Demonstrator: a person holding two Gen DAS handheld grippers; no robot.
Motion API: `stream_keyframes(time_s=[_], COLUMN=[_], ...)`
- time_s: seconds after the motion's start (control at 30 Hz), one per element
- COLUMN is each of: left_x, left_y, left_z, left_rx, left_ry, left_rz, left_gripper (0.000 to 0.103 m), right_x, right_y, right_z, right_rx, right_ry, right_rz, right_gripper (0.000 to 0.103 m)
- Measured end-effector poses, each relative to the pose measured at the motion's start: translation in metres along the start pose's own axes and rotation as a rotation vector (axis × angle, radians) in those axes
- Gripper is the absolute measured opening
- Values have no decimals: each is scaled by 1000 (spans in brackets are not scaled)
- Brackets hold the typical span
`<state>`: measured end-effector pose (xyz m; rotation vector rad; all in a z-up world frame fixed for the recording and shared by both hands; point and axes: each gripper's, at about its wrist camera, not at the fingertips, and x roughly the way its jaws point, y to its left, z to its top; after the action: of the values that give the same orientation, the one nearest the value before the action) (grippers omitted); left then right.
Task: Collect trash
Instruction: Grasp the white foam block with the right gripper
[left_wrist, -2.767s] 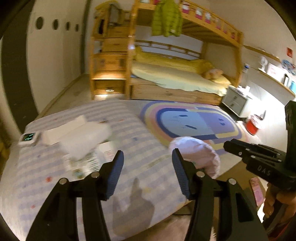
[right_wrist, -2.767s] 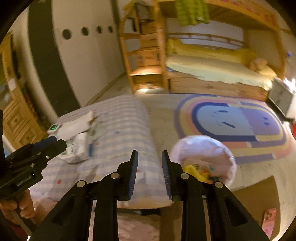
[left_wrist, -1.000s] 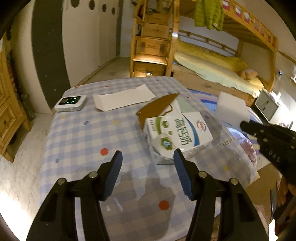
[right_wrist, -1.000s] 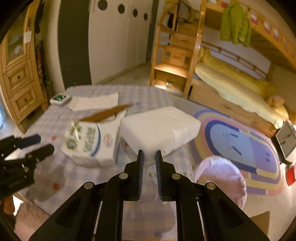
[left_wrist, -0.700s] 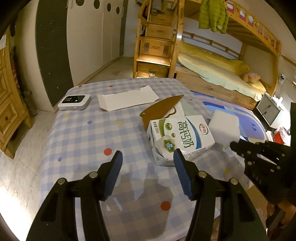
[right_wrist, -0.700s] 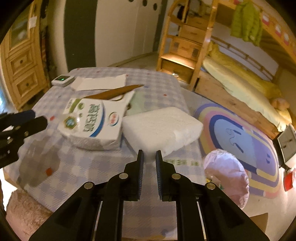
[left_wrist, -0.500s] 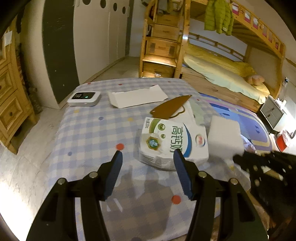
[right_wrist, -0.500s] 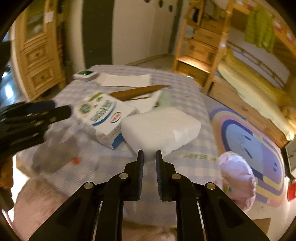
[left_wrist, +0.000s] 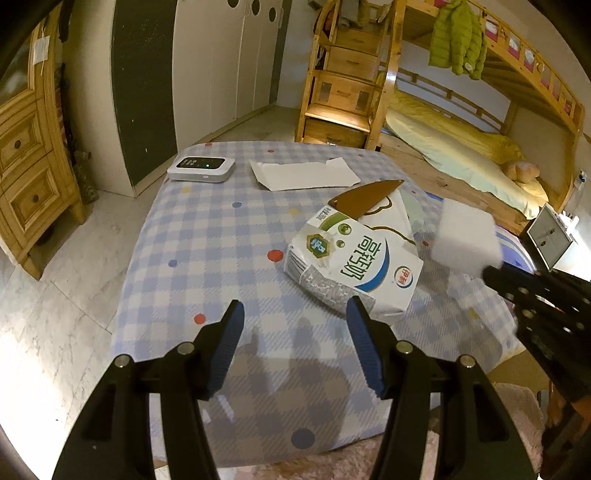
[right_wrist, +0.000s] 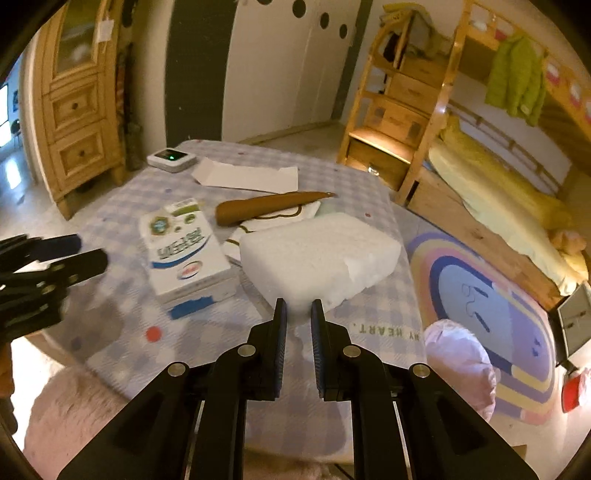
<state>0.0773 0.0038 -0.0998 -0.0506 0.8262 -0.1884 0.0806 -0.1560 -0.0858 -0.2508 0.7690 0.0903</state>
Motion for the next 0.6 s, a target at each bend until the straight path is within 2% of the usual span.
stream_keyframes(time_s=[0.13, 0.23, 0.3, 0.47, 0.53, 0.6], left_x=[-2, -4, -7, -14, -16, -17], left_y=[0, 4, 6, 10, 8, 4], left_z=[0, -1, -2, -5, -5, -6], left_rx=[-1, -11, -20, -56, -55, -42], left_ry=[-7, -11, -11, -25, -28, -29], left_rz=[5, 11, 20, 18, 15, 21], left_gripper=[56, 56, 61, 72, 77, 83], right_x=[15, 10, 2, -18, -25, -29], right_y=[8, 16, 23, 45, 47, 41], right_z=[2, -2, -8, -20, -19, -17], right_rx=[-38, -65, -82, -135, -136, -109], right_ry=[33, 42, 43, 40, 20, 3], right_rz=[0, 27, 63, 216, 219, 187], right_gripper=[14, 14, 14, 14, 14, 14])
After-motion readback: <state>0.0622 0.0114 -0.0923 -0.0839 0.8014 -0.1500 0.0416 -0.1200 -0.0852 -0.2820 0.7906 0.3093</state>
